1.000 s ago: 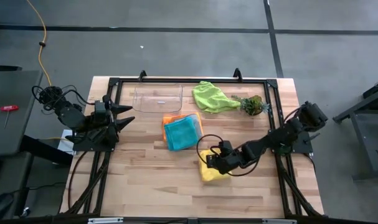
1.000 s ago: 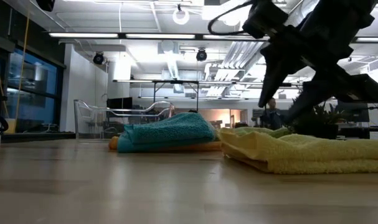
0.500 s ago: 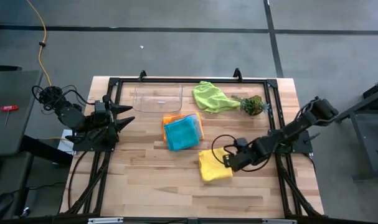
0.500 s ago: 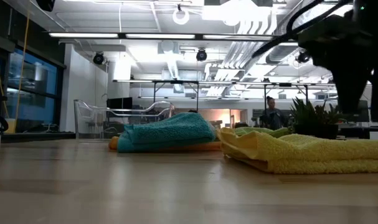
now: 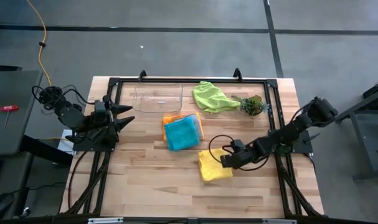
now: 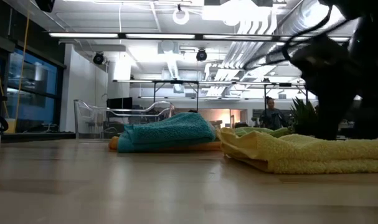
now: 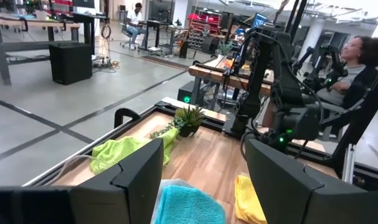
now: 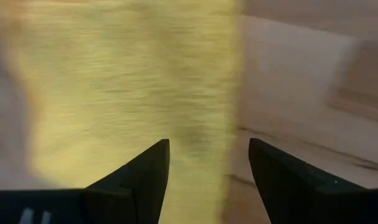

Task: Fold microfiber towels
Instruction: Stack the yellow towel on the blue towel

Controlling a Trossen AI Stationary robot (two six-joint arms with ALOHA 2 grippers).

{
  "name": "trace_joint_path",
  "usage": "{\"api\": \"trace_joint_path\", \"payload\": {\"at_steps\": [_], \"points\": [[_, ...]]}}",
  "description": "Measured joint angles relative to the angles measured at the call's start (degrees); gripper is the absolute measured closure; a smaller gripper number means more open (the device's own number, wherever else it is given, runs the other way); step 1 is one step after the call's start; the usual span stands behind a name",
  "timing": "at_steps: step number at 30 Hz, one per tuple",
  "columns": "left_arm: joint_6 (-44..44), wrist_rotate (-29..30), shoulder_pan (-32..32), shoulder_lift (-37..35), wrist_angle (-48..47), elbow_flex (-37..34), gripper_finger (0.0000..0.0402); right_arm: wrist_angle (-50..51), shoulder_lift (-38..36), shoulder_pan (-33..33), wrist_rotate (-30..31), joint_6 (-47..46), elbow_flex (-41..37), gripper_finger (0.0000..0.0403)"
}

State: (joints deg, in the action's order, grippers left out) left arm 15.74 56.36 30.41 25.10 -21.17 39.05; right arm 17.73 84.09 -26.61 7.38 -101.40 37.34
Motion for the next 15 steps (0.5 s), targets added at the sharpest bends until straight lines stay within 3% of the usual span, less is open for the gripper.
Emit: {"api": "trace_joint_path", "payload": {"at_steps": [15], "points": [[0.80,1.15,0.01,0.54,0.02,0.00,0.0186,-4.82,6.69,-0.11,2.01,0.96,1.89,0.0195]]}}
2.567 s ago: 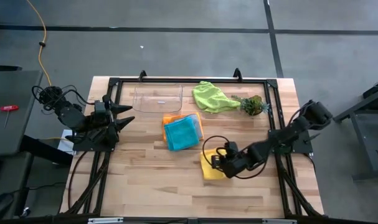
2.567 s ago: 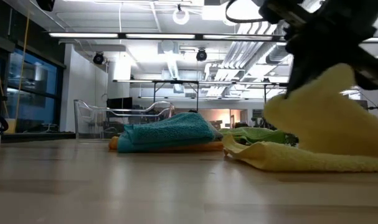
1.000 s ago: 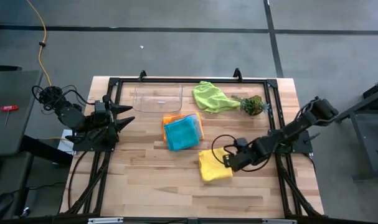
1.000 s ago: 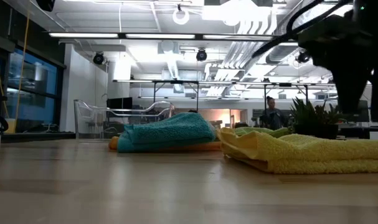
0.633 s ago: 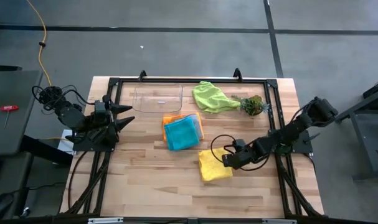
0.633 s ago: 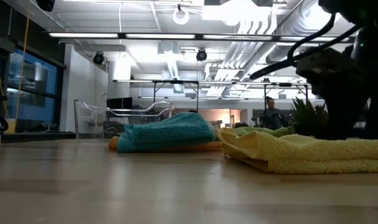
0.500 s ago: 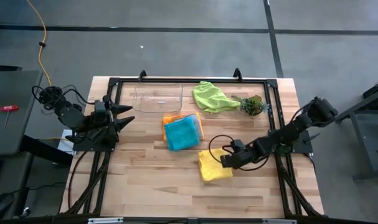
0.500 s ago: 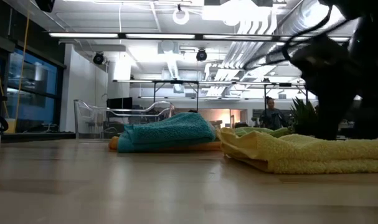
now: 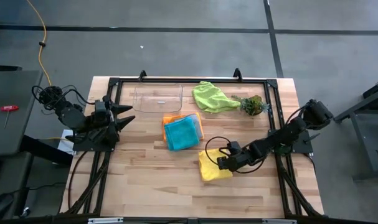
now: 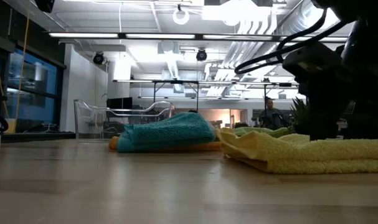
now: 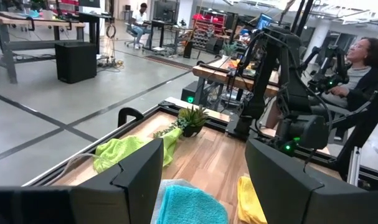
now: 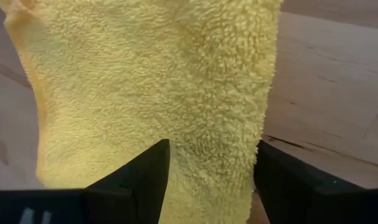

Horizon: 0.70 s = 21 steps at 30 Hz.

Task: Fold microfiber towels
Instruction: Stack the yellow towel on the blue towel

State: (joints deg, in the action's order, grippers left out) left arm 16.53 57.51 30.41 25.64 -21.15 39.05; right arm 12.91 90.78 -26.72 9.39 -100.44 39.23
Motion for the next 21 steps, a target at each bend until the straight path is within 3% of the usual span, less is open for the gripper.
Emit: {"api": "trace_joint_path", "payload": {"at_steps": [4,8,10,14,21], "points": [[-0.02,0.14,0.00,0.08,-0.04,0.00,0.0186,1.07,0.19,0.24,-0.02,-1.25,0.52,0.0238],[-0.10,0.14,0.00,0.08,-0.02,0.00,0.0186,2.48,0.24,0.24,0.01,-3.61,0.49,0.0353],[-0.15,0.14,-0.01,0.08,-0.02,0.00,0.0186,2.01,0.23,0.24,0.24,-3.25,0.45,0.0388],[-0.15,0.12,-0.02,0.08,-0.02,0.00,0.0186,1.36,-1.39,0.38,0.63,-2.96,0.42,0.0397],[-0.15,-0.19,0.00,0.08,-0.07,0.00,0.0186,7.81,-11.83,0.45,4.19,-0.29,1.92,0.0401]]}}
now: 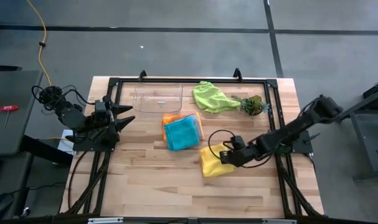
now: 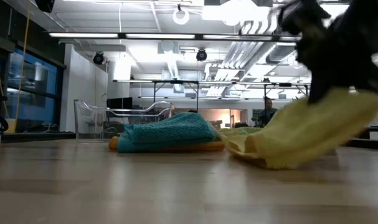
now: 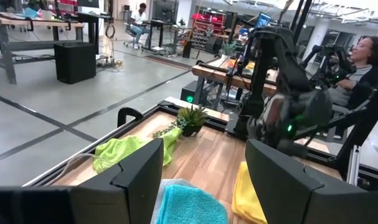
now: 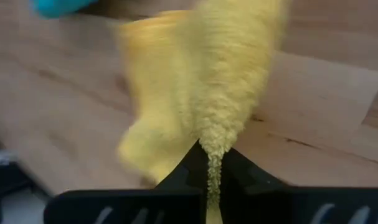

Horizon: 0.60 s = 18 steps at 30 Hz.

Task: Fold microfiber towels
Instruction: Stack the yellow towel on the blue towel

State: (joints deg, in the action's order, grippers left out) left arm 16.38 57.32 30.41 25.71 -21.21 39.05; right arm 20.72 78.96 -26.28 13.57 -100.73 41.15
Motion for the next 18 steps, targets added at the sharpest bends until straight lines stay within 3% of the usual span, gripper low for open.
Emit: {"api": "trace_joint_path", "payload": {"at_steps": [5,10,14,18], "points": [[-0.02,0.03,0.00,0.00,0.00,0.02,0.0186,13.79,-3.88,2.02,0.06,7.60,10.23,0.0402],[-0.03,1.75,-0.01,0.00,0.35,0.02,0.0186,21.70,-1.88,6.12,-0.12,19.11,23.13,0.0402],[-0.02,1.81,0.00,0.00,0.89,0.02,0.0186,19.97,1.73,10.53,-1.00,28.72,30.28,0.0402],[-0.02,1.81,-0.01,0.00,1.69,0.02,0.0186,15.28,7.27,15.39,-6.06,37.83,35.11,0.0403]]}}
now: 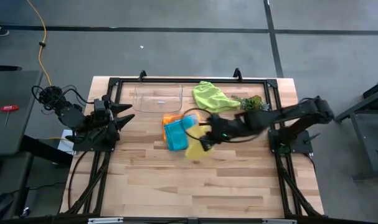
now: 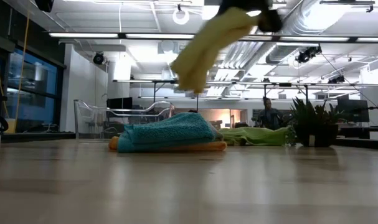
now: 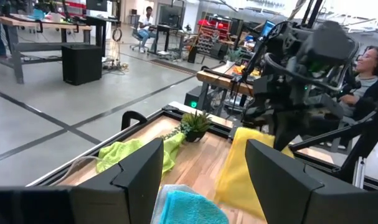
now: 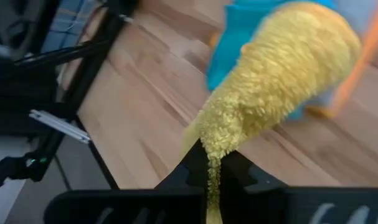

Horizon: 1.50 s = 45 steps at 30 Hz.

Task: Fold microfiber towels
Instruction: Stack the yellow towel on the blue towel, then fold the green towel

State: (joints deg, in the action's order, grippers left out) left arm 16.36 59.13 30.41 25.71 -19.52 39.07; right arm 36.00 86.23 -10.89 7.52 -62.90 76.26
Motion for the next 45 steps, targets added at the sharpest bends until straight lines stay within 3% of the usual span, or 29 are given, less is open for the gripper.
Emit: {"api": "trace_joint_path", "payload": {"at_steps": [10,15,21,28,33,36,40,45], "points": [[0.00,-0.02,-0.01,0.00,-0.03,0.00,0.0186,-20.38,17.71,9.31,-11.47,14.42,10.27,0.0403],[0.00,-0.04,0.01,0.00,-0.07,0.00,0.0186,-14.37,21.07,10.28,-12.00,16.45,12.33,0.0403],[0.00,-0.04,0.01,-0.02,-0.18,0.00,0.0186,-4.73,21.23,12.30,-8.57,9.80,7.36,0.0403],[-0.94,-0.02,0.01,-0.01,-0.20,0.00,0.0186,-7.21,21.56,14.30,-7.32,0.06,2.07,0.0403],[-0.92,-0.02,0.01,0.00,-0.18,0.00,0.0186,-7.85,21.56,14.51,-6.22,-1.21,1.50,0.0400],[-0.92,-0.02,0.01,0.00,-0.18,-0.01,0.0186,-9.07,21.56,14.68,-5.96,0.30,1.57,0.0380],[-0.92,-0.02,0.01,0.00,-0.18,0.00,0.0186,-10.16,21.56,15.00,-6.26,2.97,1.76,0.0316],[-0.44,-0.04,0.00,0.00,-0.18,0.00,0.0186,1.68,18.57,15.99,-4.05,7.38,1.76,0.0228]]}}
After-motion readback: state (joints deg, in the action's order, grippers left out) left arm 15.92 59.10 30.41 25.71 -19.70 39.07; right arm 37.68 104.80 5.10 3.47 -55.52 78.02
